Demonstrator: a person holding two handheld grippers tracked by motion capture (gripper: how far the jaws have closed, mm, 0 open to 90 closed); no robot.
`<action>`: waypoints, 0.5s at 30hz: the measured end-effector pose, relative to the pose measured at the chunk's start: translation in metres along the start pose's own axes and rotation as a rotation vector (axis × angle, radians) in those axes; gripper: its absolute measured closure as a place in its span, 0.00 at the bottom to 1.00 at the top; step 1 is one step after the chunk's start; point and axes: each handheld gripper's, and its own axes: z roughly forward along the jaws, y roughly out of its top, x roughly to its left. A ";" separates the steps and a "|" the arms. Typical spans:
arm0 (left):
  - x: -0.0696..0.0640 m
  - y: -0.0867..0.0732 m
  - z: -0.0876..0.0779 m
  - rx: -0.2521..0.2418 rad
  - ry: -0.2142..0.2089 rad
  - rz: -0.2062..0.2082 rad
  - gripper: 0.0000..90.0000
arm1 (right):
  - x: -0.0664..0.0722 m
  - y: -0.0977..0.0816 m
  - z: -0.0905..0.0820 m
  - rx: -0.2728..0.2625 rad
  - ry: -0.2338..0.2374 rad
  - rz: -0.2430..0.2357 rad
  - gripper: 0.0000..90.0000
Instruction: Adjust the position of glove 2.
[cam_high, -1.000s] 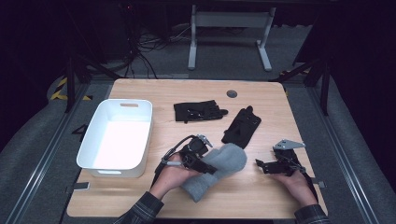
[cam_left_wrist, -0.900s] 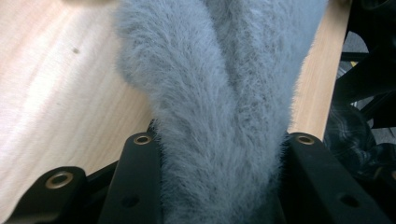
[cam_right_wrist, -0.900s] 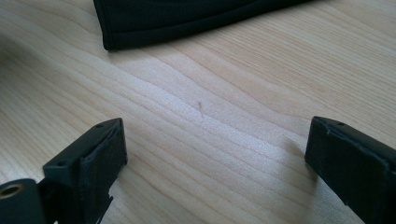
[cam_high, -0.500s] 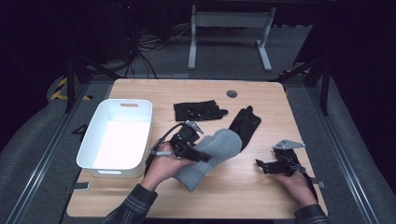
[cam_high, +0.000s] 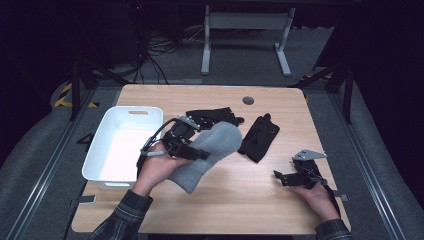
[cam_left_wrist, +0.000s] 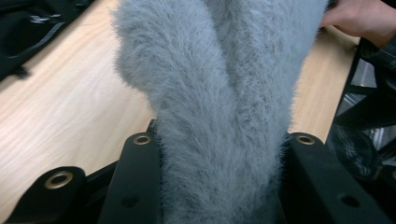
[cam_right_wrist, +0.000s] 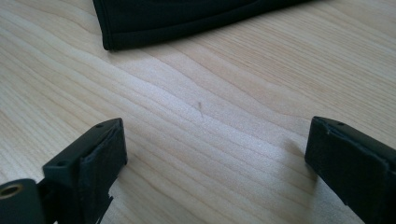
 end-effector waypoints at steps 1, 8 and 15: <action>0.003 -0.001 -0.005 -0.004 0.007 -0.004 0.70 | 0.000 0.000 0.000 0.000 0.000 0.000 0.07; 0.020 -0.013 -0.033 -0.032 0.051 -0.053 0.70 | 0.000 0.000 0.000 0.000 0.000 0.000 0.07; 0.040 -0.029 -0.060 -0.062 0.106 -0.116 0.70 | 0.000 0.000 0.000 0.000 0.000 0.001 0.07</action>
